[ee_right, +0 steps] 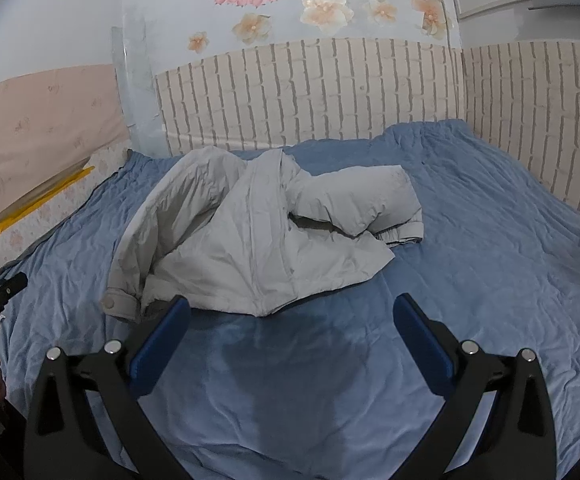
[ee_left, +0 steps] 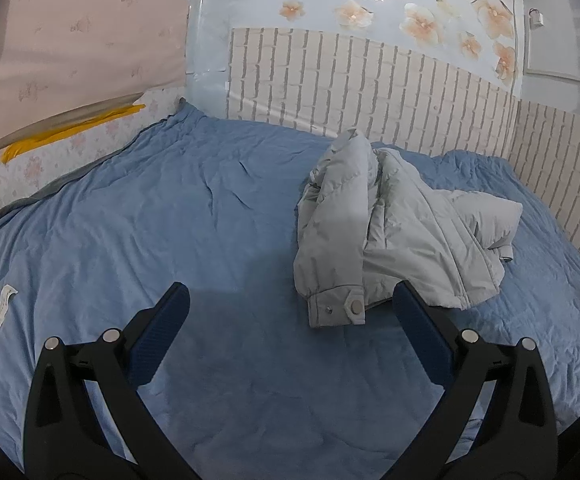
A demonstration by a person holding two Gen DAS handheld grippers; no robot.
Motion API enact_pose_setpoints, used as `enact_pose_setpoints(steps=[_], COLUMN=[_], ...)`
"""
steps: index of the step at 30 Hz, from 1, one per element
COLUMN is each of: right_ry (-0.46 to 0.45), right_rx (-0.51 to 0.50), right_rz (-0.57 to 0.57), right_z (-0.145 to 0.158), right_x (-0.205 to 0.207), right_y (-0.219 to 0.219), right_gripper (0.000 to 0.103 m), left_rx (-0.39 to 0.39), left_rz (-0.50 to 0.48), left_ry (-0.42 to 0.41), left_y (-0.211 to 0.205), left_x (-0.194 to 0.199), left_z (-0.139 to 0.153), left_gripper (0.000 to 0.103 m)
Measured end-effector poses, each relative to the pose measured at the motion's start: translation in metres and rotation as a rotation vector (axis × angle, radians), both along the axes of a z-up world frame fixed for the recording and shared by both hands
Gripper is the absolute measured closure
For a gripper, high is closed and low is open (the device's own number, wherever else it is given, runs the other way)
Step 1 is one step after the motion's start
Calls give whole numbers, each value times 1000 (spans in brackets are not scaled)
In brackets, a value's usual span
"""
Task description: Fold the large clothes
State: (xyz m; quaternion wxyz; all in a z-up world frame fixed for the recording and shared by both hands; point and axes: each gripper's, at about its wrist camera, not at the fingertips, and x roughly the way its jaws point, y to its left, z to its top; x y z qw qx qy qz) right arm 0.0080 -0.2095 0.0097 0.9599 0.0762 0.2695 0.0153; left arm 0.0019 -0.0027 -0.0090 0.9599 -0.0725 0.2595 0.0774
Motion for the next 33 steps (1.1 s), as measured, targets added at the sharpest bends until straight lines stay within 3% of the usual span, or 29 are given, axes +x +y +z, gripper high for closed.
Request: enact_pose_setpoints(steps=[33], right_ry=[7], right_rx=[4], right_rz=[-2], right_z=[-1], right_x=[-2], right_y=[0], right_gripper=[2], left_rx=[-16], left_rz=[18], left_ry=[-7], left_y=[4], left_x=[1], left_z=[0], left_gripper=[3])
